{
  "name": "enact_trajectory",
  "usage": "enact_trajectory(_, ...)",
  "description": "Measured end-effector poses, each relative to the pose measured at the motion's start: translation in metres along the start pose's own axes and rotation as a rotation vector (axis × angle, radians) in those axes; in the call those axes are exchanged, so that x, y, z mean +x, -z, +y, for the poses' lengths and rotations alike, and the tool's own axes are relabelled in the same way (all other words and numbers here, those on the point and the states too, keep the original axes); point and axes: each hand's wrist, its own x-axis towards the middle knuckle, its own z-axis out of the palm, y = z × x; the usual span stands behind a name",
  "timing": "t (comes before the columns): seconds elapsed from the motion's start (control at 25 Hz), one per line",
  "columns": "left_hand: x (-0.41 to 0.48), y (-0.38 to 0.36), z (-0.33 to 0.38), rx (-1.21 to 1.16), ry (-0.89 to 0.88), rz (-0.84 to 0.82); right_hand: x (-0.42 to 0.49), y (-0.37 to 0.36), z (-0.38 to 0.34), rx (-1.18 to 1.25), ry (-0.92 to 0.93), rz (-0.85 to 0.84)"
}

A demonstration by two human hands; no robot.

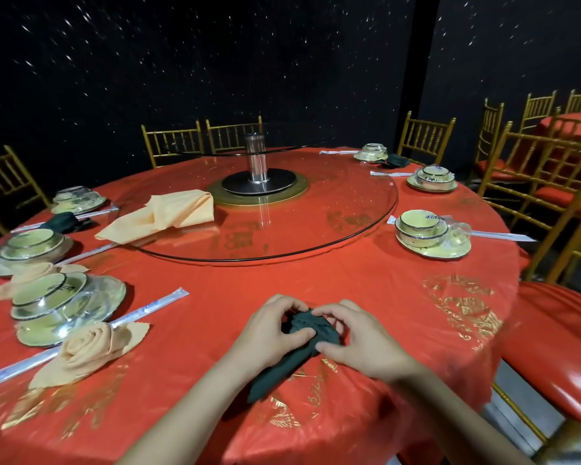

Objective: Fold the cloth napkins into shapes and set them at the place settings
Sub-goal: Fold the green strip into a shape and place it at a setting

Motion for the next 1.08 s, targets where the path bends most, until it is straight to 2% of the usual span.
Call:
enact_trajectory(0.08, 0.002, 0.001, -0.002, -0.035, 0.023, 0.001, -0.001, 0.002, -0.004, -0.105, 0.005, 0.040)
enact_trajectory(0.2, 0.004, 0.001, -0.001, -0.026, 0.034, -0.017, 0.009, 0.010, -0.011, -0.039, -0.053, 0.200)
enact_trajectory(0.52, 0.007, 0.011, 0.005, 0.090, -0.029, -0.031, 0.007, 0.003, -0.010, 0.222, -0.147, 0.158)
enact_trajectory(0.6, 0.009, 0.016, 0.004, 0.215, -0.122, -0.060, 0.008, 0.001, -0.010, 0.260, -0.142, 0.154)
enact_trajectory(0.68, 0.009, 0.020, 0.002, 0.389, -0.254, -0.108, 0.006, 0.000, -0.012, 0.210, -0.116, 0.132)
enact_trajectory(0.8, 0.009, 0.022, -0.004, 0.539, -0.335, -0.138, 0.005, 0.001, -0.016, 0.125, -0.050, 0.030)
enact_trajectory(1.08, 0.007, 0.014, -0.016, 0.500, -0.346, 0.004, 0.034, 0.010, -0.032, -0.284, 0.053, -0.066)
